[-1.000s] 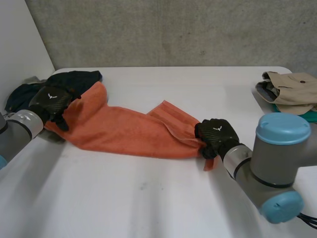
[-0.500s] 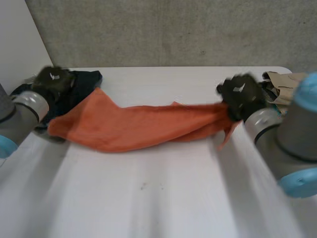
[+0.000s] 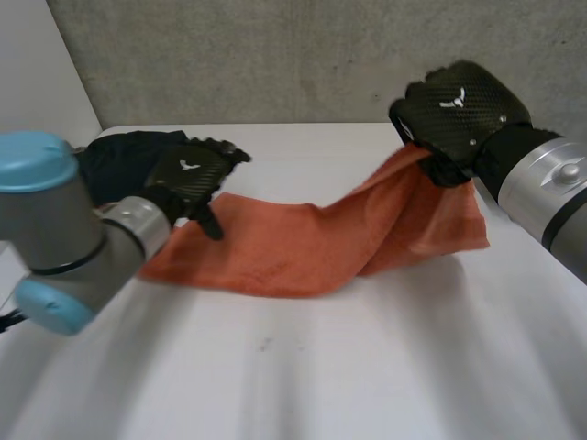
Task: Fold the laundry.
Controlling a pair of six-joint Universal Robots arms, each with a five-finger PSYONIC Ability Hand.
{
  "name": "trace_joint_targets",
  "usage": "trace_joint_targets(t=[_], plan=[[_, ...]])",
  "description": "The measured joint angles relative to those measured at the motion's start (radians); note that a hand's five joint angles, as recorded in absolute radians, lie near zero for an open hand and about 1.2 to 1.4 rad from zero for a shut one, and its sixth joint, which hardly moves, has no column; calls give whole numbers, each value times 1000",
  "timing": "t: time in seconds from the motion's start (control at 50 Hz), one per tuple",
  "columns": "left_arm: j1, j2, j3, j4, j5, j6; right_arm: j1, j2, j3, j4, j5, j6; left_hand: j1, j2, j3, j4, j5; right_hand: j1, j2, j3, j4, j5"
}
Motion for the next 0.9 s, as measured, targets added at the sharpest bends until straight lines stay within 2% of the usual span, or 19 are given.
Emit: trace_joint_targets(t=[0.1, 0.26, 0.28, 0.3, 0.32, 0.34, 0.36, 0.38, 0.46, 0.56, 0.64, 0.76, 0.84, 0.9], plan=[[-65, -167, 176, 3, 1, -63, 32, -101, 0, -12, -78, 25, 0, -2, 0, -3, 0, 9, 0, 0, 0, 12], [-129, -336, 344, 4, 8, -162, 43, -230, -1, -13, -125, 132, 58, 58, 41, 49, 57, 9, 0, 0, 0, 12], [-139, -359, 365, 4, 9, -173, 41, -248, -1, -13, -134, 154, 295, 274, 263, 256, 258, 9, 0, 0, 0, 12], [-145, -372, 378, 5, 9, -180, 39, -260, 1, -13, -141, 170, 439, 399, 387, 381, 376, 9, 0, 0, 1, 12], [-148, -378, 385, 5, 8, -184, 38, -264, 1, -13, -144, 175, 439, 399, 387, 381, 376, 9, 0, 0, 1, 12], [-150, -385, 391, 5, 6, -187, 34, -271, 2, -13, -149, 185, 720, 619, 604, 621, 604, 9, 0, 0, 1, 12], [-152, -392, 399, 4, 2, -192, 27, -279, 3, -11, -154, 197, 902, 839, 809, 827, 808, 9, 0, 0, 1, 12], [-152, -394, 402, 3, -3, -194, 18, -282, 5, -10, -157, 202, 917, 911, 893, 914, 880, 9, 0, 0, 2, 12], [-141, -368, 390, -9, -49, -194, -54, -277, 15, -2, -165, 210, 917, 957, 938, 964, 891, 9, 0, 0, 3, 12], [-80, -238, 305, -33, -102, -187, -200, -187, 28, 38, -168, 198, 917, 957, 938, 964, 891, 9, 0, 6, 3, 12], [-26, -110, 207, -54, -89, -180, -257, -62, 17, 82, -161, 162, 917, 959, 938, 964, 891, 9, 2, 6, 3, 12], [5, -9, 120, -63, -19, -150, -245, 140, -41, 134, -103, 69, 917, 962, 942, 965, 891, 9, 2, 6, 3, 12], [12, -37, 149, -55, 5, -98, -201, 257, -128, 124, -12, 39, 917, 962, 943, 968, 891, 9, 2, 6, 3, 12], [13, -95, 248, -32, -2, -29, -156, 325, -213, 55, 66, 36, 917, 962, 944, 968, 891, 9, 6, 6, 3, 12]])
